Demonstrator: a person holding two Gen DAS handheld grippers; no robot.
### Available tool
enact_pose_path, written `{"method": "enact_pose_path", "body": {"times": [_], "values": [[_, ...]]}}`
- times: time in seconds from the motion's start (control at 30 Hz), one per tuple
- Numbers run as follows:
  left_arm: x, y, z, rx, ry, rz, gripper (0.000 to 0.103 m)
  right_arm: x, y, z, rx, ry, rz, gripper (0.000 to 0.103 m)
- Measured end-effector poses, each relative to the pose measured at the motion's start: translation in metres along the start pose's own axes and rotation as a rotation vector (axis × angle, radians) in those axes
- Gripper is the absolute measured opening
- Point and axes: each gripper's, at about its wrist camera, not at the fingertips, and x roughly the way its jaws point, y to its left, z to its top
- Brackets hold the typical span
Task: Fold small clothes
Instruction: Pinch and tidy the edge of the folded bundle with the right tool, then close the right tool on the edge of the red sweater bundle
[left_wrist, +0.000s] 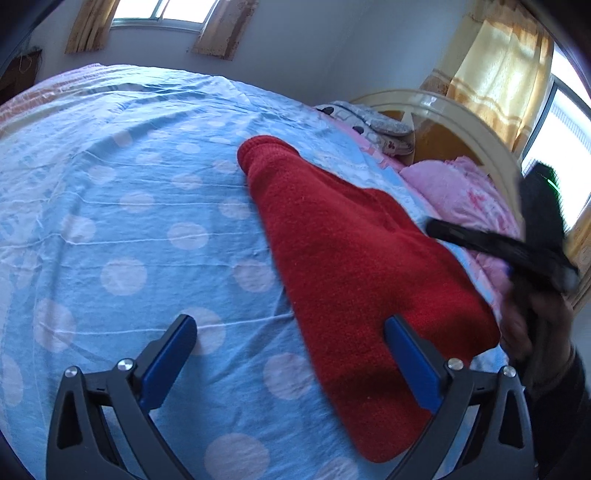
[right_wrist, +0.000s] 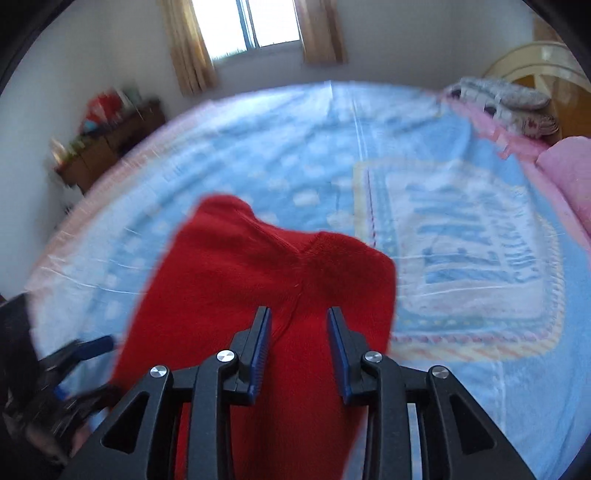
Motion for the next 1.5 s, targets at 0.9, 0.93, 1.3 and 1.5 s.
{"method": "enact_pose_path", "body": {"times": [0.9,0.93,1.3,1.5], "values": [[-0.017,-0.048,-0.018,0.261,0.019,0.089,0.103,-0.029,-0.014,-0.099,0.043,0.151,0.095,0.010],[-0.022,-0.047,-0.014,0.239,0.000,0.064,0.103,-0.033,-0.017,-0.096,0.046,0.140,0.095,0.021],[0.009,-0.055,0.007,0.146,-0.010,0.068,0.103,-0.032,-0.084,-0.046,0.237,-0.009,0.136,0.053],[0.020,-0.054,-0.002,0.140,0.030,0.097,0.103,0.018,-0.108,-0.014,0.318,0.045,0.174,0.056]]}}
